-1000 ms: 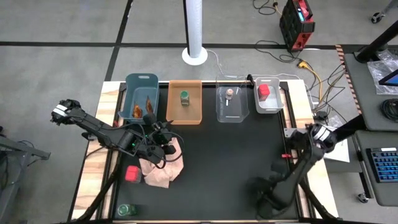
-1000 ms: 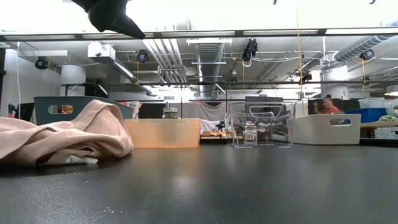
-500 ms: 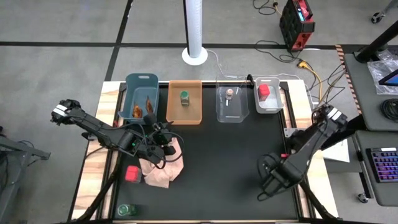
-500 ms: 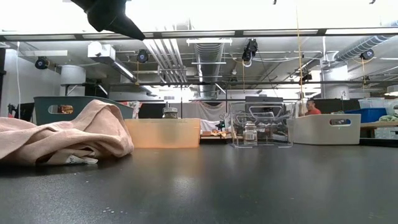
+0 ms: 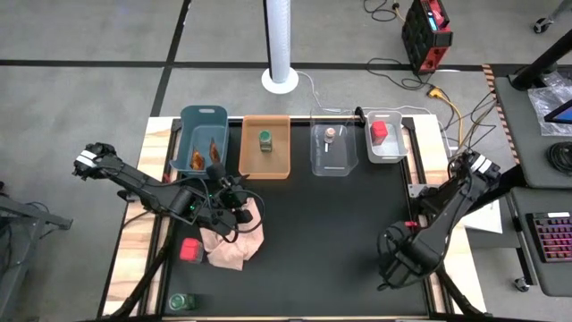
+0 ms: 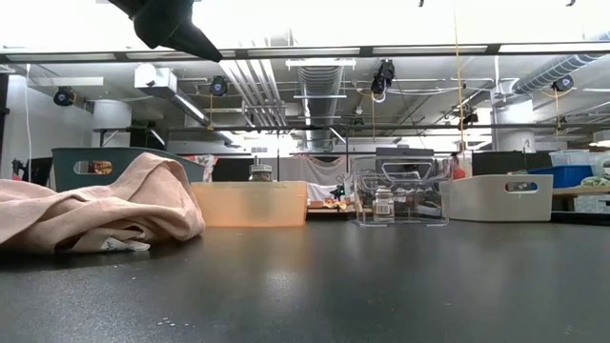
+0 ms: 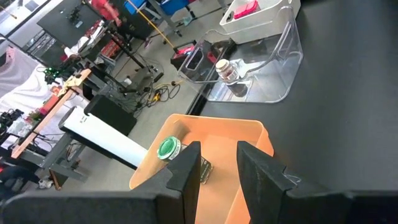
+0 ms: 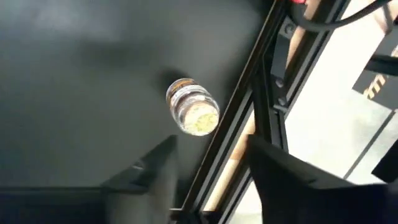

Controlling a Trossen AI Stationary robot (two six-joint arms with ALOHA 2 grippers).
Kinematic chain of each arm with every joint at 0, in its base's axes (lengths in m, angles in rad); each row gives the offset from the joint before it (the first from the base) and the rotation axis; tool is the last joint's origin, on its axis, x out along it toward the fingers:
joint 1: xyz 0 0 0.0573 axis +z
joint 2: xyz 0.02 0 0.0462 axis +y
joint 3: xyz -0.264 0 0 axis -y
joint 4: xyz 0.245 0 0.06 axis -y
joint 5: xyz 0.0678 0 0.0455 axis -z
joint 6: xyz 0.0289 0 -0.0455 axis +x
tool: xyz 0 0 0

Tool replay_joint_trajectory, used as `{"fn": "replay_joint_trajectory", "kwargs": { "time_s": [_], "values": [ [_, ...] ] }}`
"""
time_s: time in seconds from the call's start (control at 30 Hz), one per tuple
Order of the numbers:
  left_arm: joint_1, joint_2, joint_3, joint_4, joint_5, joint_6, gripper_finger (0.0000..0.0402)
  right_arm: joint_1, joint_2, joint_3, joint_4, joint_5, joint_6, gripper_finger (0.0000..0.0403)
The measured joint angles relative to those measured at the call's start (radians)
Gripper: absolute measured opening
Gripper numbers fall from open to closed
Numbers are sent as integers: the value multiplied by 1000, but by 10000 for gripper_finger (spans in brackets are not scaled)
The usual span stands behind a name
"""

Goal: Sort spices by type
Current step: Put the brown seasoning bottle into the transparent bin

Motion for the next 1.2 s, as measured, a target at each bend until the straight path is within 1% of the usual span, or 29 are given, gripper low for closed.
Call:
{"fn": "replay_joint_trajectory", "kwargs": {
  "time_s": [0.13,0.2,0.27,0.33,0.4,0.53,0.73,0.8,0.9,1.0,1.17,1.2],
  "values": [
    [0,0,0,0,0,0,89,0,0,-61,89,-48,3,249],
    [0,0,0,0,0,0,89,1,-1,-96,133,-74,2,277],
    [0,0,0,0,0,0,89,3,-1,-135,182,-76,-3,297],
    [0,0,0,0,0,0,89,3,-1,-167,217,-76,-10,310],
    [0,0,0,0,0,0,89,3,-1,-195,213,-76,-16,319],
    [0,0,0,0,0,0,89,3,-2,-238,250,-78,-24,325],
    [0,0,0,-1,0,0,89,3,0,-312,412,-77,-22,311],
    [0,0,0,-2,0,-1,89,3,0,-334,455,-75,-19,302],
    [0,0,0,-2,0,-3,89,3,0,-351,474,-71,1,282],
    [0,0,0,-3,0,-3,89,3,0,-365,477,-69,15,248],
    [0,0,0,-3,0,-4,89,2,-2,-370,495,-72,15,168],
    [0,0,0,-3,0,-5,89,2,-3,-370,496,-72,15,165]
  ]
}}
